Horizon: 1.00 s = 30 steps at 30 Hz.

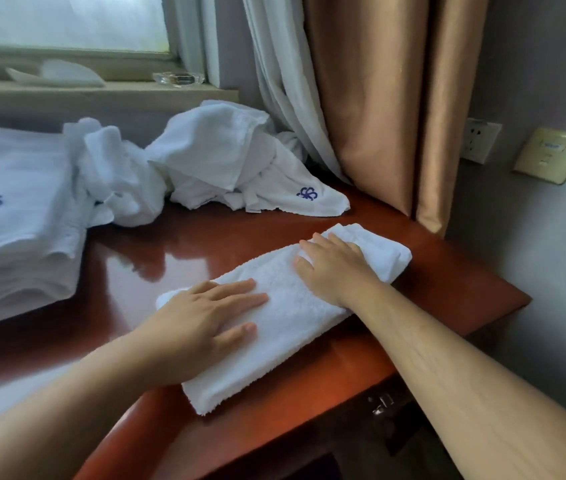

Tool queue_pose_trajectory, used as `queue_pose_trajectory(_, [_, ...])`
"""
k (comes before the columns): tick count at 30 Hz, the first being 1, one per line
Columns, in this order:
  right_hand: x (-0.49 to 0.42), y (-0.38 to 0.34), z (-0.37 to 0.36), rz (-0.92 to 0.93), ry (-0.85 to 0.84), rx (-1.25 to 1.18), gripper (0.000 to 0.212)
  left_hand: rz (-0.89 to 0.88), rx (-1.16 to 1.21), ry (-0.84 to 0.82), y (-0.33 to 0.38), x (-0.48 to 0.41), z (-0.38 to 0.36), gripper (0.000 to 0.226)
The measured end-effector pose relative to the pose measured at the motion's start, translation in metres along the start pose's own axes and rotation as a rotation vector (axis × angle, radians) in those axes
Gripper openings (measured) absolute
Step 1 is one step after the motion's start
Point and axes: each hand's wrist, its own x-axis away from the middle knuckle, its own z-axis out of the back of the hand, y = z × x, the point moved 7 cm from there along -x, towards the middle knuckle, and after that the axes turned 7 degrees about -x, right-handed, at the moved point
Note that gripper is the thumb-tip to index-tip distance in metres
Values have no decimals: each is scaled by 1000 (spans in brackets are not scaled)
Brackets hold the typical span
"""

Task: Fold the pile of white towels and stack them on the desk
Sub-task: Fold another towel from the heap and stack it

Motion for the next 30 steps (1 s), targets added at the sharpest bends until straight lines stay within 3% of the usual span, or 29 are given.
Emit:
queue_pose_trajectory(3, [7, -63, -14, 113, -8, 9, 60, 90, 42, 65, -33, 52, 14, 38])
queue_pose_trajectory(5, [22, -105, -11, 235, 101, -42, 43, 160, 23, 67, -50, 82, 14, 37])
queue_pose_trajectory(8, [61, -159, -2, 467, 304, -308, 21, 229, 45, 62, -64, 115, 10, 39])
queue_pose_trajectory(11, [109, -207, -17, 712, 194, -377, 21, 277, 60, 94, -74, 142, 12, 37])
queue_pose_trajectory(14, [142, -233, -30, 816, 142, -326, 16, 307, 111, 145, -81, 166, 19, 33])
queue_pose_trajectory(16, [156, -243, -33, 828, 93, -310, 29, 322, 142, 173, -85, 183, 23, 31])
queue_pose_trajectory(19, [184, -262, -50, 906, -88, -164, 82, 365, 174, 206, -88, 207, 22, 27])
queue_pose_trajectory(21, [202, -274, -59, 955, -74, -25, 96, 416, 184, 205, -89, 222, 18, 28])
queue_pose_trajectory(25, [232, -293, -48, 1087, 248, -54, 47, 451, 185, 182, -85, 249, 14, 30])
queue_pose_trajectory(27, [231, -295, -39, 1070, 209, -241, 39, 423, 314, 196, -81, 261, 17, 34])
queue_pose_trajectory(30, [209, -289, -20, 889, 34, -530, 23, 414, 744, 321, -79, 282, 31, 50])
